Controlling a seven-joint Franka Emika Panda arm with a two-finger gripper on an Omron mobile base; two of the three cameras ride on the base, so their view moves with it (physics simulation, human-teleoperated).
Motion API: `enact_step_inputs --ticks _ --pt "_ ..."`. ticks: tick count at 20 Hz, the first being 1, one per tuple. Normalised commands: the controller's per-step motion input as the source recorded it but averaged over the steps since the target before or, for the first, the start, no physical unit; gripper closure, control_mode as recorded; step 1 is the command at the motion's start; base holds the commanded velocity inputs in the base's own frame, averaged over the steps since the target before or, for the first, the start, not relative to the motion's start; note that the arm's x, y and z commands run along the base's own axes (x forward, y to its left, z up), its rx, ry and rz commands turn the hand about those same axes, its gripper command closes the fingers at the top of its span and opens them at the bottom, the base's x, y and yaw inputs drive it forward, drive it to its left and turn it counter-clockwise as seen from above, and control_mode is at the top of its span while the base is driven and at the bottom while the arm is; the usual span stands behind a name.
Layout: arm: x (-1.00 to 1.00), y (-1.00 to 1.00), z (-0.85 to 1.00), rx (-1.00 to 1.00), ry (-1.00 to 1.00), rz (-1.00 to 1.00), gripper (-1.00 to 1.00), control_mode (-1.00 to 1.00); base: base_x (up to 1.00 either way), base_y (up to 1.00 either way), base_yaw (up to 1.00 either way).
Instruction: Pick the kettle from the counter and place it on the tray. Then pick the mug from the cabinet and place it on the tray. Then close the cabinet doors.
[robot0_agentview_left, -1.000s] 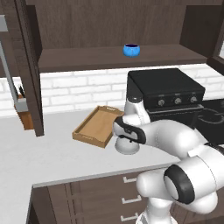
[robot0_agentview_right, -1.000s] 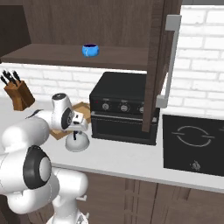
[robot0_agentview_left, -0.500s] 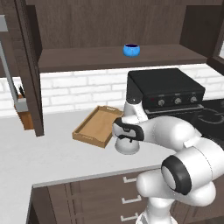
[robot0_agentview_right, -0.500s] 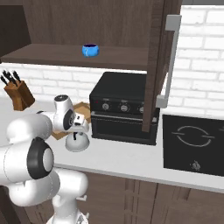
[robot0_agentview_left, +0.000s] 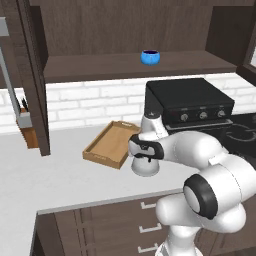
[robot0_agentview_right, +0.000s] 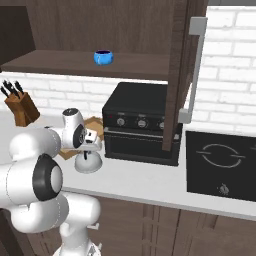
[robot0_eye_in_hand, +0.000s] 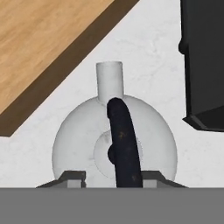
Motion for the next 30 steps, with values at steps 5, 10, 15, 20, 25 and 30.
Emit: enact_step_inputs --ticks 5,10,15,20,25,30 --pt "-0.03 0.08 0.12 0.01 0.08 0.00 1.00 -1.00 0.00 0.00 0.00" --pt "-0.14 0.02 0.61 0.05 0.00 0.00 1.00 -1.00 0.00 0.00 0.00" --pt "-0.09 0.09 0.60 0.00 -0.13 0.01 1.00 -1.00 0.00 0.00 0.00" --pt "0.00 0.09 0.58 0.00 -0.01 0.00 1.00 -1.00 0.00 0.00 0.00" --pt "0.00 0.27 0.17 0.00 0.00 0.00 1.00 -1.00 0.00 0.00 0.00" --pt "0.25 0.24 -0.07 0.02 -0.01 0.00 1.00 -1.00 0.00 0.00 0.00"
